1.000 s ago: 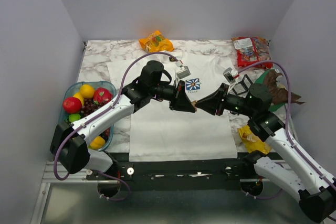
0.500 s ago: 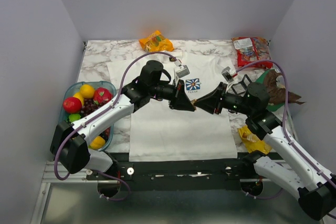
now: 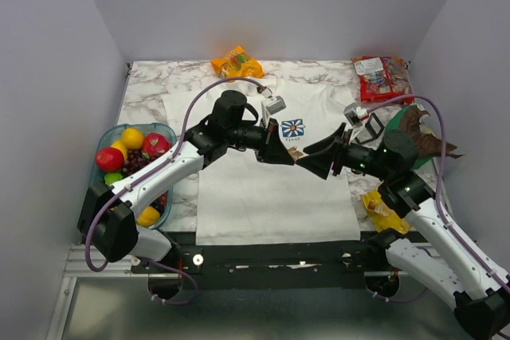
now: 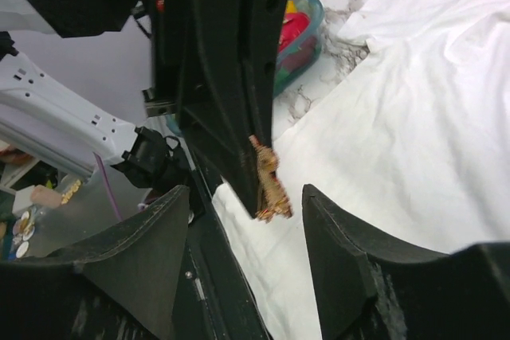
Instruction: Pin the brooch onto the clothing
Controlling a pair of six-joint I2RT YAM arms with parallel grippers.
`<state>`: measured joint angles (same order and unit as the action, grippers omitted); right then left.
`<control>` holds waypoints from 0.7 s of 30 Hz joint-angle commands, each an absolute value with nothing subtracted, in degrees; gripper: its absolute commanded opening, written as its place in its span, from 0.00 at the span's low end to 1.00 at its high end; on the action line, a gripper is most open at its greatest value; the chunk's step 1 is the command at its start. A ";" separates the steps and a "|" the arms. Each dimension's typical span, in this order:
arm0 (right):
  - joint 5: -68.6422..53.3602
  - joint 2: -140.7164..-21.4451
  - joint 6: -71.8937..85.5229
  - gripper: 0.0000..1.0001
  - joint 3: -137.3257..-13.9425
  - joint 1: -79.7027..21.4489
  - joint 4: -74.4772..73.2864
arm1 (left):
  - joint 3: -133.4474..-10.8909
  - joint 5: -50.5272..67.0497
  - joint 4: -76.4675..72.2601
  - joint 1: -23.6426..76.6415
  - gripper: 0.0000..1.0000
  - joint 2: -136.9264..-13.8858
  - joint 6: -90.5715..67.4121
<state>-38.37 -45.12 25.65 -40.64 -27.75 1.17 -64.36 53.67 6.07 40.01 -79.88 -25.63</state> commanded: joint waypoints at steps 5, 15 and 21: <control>-31.49 -39.29 25.58 0.81 -44.29 -27.77 -5.17 | -66.70 38.17 14.82 37.35 0.00 -78.58 -19.46; -9.77 -44.90 32.42 0.80 -49.31 -27.95 -23.46 | -69.08 13.64 23.02 37.79 0.00 -74.10 -8.97; -0.27 -49.82 36.12 0.76 -51.06 -33.20 -30.05 | -69.34 0.46 25.22 37.79 0.00 -72.60 -3.52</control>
